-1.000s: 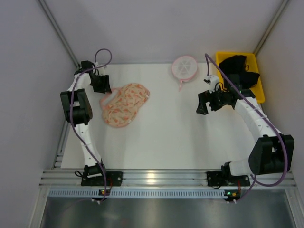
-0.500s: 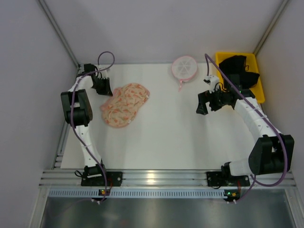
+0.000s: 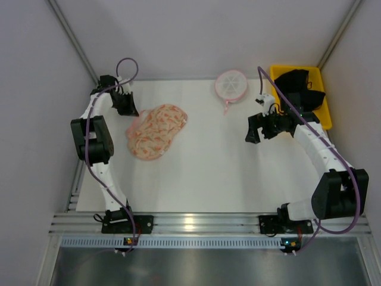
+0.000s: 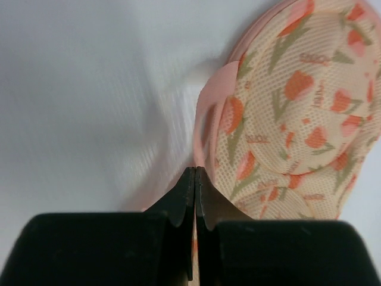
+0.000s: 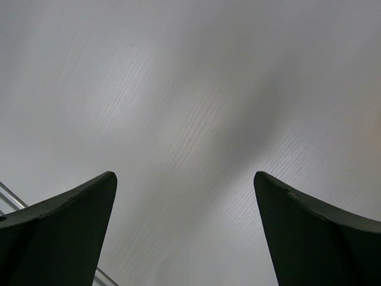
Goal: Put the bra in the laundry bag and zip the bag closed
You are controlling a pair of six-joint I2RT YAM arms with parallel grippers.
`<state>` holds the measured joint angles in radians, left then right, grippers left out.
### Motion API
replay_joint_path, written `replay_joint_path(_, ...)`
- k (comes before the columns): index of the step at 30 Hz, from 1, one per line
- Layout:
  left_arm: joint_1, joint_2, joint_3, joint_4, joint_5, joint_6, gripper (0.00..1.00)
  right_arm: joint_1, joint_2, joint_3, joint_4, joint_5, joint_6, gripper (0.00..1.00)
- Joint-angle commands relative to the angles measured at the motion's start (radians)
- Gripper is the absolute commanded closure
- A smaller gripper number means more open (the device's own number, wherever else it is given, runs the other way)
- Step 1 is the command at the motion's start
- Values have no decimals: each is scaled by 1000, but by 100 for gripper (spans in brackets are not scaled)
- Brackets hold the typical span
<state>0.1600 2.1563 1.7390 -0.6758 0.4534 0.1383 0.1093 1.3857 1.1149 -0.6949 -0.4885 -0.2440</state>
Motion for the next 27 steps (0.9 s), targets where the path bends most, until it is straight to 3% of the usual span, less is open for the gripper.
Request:
replay_joint_path(1, 15, -150, 60, 4, 47, -55, 100, 12, -13, 39, 31, -27, 15, 1)
replay_joint_path(10, 6, -277, 89, 4, 281, -144, 100, 12, 9, 75, 25, -30, 17, 1)
replay_joint_path(16, -82, -345, 123, 4, 373, -239, 100, 13, 36, 128, -3, -28, 3, 1)
replay_joint_path(19, -206, -366, 103, 4, 383, -262, 100, 13, 44, 152, -18, -15, -15, 1)
replay_joint_path(24, -505, -354, 19, 39, 360, -272, 100, -20, 42, 169, -54, -24, -18, 1)
replay_joint_path(27, -660, -317, -9, 143, 311, -327, 100, -54, 32, 161, -64, -30, -5, 1)
